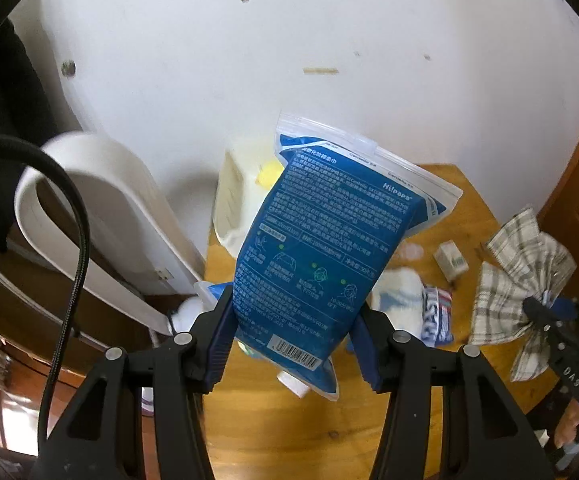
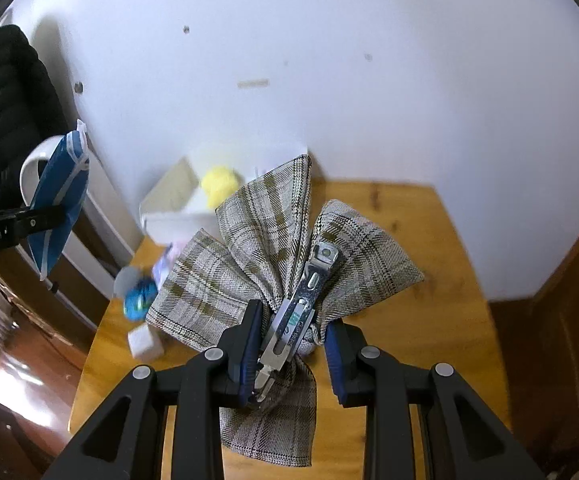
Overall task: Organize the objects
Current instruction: 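Lift the ice pack and plaid bow toward the white tray with both grippers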
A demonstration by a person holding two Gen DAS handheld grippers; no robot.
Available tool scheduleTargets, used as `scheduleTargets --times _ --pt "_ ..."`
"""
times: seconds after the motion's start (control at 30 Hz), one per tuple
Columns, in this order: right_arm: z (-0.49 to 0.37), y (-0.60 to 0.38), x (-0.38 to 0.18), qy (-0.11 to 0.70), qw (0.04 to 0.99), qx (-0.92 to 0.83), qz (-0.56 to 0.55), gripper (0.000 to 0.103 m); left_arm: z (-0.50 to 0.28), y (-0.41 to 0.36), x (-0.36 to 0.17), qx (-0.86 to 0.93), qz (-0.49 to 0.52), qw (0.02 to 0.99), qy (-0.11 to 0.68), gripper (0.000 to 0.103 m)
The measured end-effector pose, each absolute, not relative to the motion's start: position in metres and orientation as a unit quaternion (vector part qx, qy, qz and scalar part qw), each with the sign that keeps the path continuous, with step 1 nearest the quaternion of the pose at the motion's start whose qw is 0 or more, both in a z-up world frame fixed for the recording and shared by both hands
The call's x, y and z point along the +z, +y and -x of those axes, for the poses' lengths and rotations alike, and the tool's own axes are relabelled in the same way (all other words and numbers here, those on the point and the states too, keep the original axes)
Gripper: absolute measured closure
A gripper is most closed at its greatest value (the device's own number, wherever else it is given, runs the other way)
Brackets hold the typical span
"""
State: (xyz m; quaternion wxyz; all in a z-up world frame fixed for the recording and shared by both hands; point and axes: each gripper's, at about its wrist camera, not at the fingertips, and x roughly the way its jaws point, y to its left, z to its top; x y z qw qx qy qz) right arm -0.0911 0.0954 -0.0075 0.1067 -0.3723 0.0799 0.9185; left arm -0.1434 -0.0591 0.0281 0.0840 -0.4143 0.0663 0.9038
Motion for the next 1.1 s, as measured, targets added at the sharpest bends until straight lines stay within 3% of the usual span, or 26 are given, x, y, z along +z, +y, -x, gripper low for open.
scheduleTargets --times 0.33,0.57,1.1 --pt "0.172 0.111 0.073 0.05 0.106 0.94 0.322 0.073 0.204 -0.041 0.088 0.926 0.367 0.055 0.075 0.047" --pt "0.24 0.123 0.091 0.074 0.093 0.943 0.31 0.072 0.269 -0.034 0.101 0.934 0.352 0.021 0.062 0.047" --pt "0.37 0.125 -0.028 0.081 0.062 0.899 0.426 0.072 0.391 -0.055 -0.03 0.873 0.483 -0.047 0.054 0.047"
